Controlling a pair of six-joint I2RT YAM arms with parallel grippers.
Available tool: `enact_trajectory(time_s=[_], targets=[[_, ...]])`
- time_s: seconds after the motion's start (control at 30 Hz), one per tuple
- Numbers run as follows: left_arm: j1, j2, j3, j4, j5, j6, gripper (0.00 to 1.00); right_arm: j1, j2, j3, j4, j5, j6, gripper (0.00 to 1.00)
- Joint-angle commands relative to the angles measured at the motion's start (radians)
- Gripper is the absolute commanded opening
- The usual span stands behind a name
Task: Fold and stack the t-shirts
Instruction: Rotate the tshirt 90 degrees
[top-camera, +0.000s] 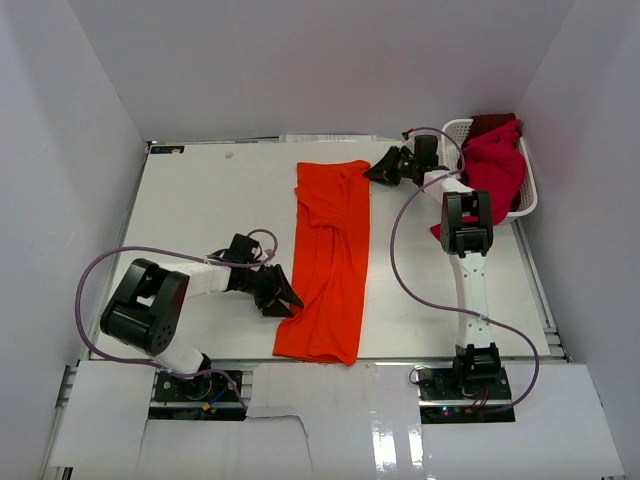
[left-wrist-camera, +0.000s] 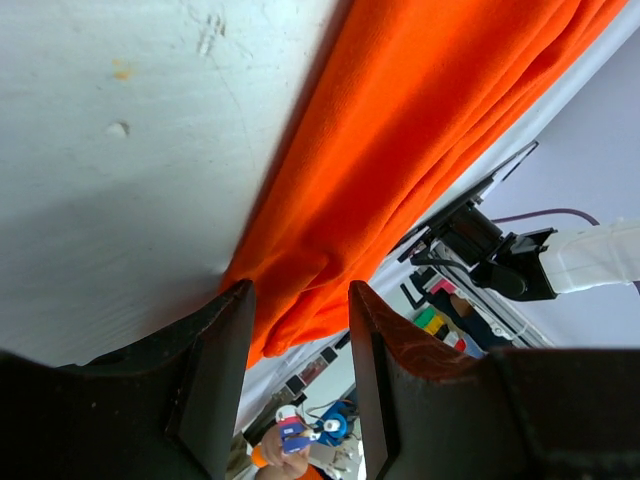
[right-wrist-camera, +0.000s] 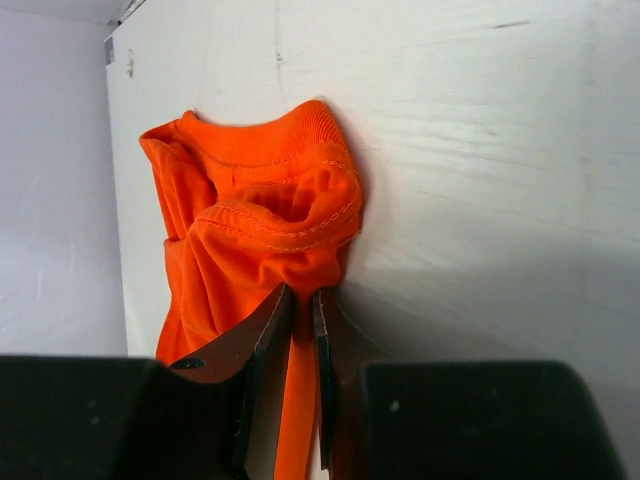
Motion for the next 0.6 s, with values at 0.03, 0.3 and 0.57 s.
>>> enact_trajectory(time_s=[0.03,0.3,0.57], targets=[[-0.041,0.041,-0.042,-0.006,-0.080,-0.017,0.55,0.035,0.056,0.018,0.087,-0.015,0.073,0.20],[-0.066,0.086,-0.013,0.016,-0.081,-0.030,0.54,0.057,0.114,0.051,0.214,-0.020,0.182,0.08],[-0.035,0.117,0.028,-0.017,-0.107,-0.008,0.55,0.054,0.155,0.091,0.347,0.001,0.280,0.08]])
